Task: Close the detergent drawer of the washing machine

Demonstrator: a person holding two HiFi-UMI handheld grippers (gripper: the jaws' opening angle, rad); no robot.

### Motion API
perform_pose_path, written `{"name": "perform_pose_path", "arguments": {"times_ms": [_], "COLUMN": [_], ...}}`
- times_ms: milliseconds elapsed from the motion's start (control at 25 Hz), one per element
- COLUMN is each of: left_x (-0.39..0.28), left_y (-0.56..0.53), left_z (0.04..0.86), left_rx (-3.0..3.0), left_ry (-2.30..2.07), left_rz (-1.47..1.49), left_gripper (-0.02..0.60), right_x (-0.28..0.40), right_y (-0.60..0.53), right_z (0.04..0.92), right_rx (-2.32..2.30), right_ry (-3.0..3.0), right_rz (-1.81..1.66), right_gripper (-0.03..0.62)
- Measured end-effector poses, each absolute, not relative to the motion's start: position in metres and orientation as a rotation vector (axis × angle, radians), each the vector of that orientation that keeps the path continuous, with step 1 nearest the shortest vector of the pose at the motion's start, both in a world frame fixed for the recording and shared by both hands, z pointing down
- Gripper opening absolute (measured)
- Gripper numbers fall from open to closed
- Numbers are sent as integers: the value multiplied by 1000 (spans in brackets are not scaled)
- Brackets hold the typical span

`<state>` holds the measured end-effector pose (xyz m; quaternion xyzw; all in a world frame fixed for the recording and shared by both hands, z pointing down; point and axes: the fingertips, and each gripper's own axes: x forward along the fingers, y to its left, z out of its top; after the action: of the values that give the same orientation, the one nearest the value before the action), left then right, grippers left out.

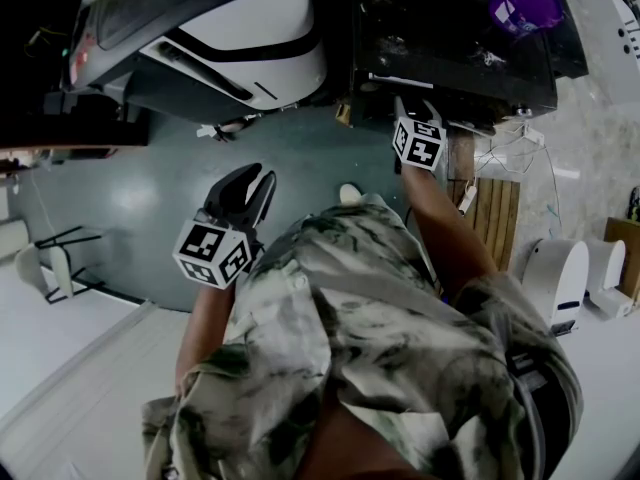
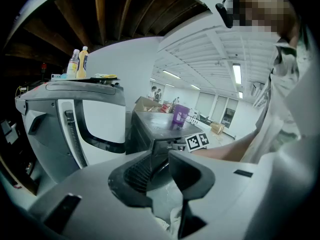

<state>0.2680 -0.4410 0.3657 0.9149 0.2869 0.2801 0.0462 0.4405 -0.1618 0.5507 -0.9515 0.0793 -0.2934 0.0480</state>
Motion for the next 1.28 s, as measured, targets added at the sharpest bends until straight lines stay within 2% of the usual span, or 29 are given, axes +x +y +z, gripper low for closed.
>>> {"name": "perform_pose_path", "arguments": {"times_ms": [1280], "left_x": [280], "left_y": [-448], "left_z": [368], "left_rx": [2787], "left_ry": [835], "left_rz": [859], "left_gripper": [115], "right_x": [460], "right_y": [-164], "right_z": [551], "right_rx": [-2929], "right_ry": [219], "right_rz": [-897], "right_gripper": [190]}}
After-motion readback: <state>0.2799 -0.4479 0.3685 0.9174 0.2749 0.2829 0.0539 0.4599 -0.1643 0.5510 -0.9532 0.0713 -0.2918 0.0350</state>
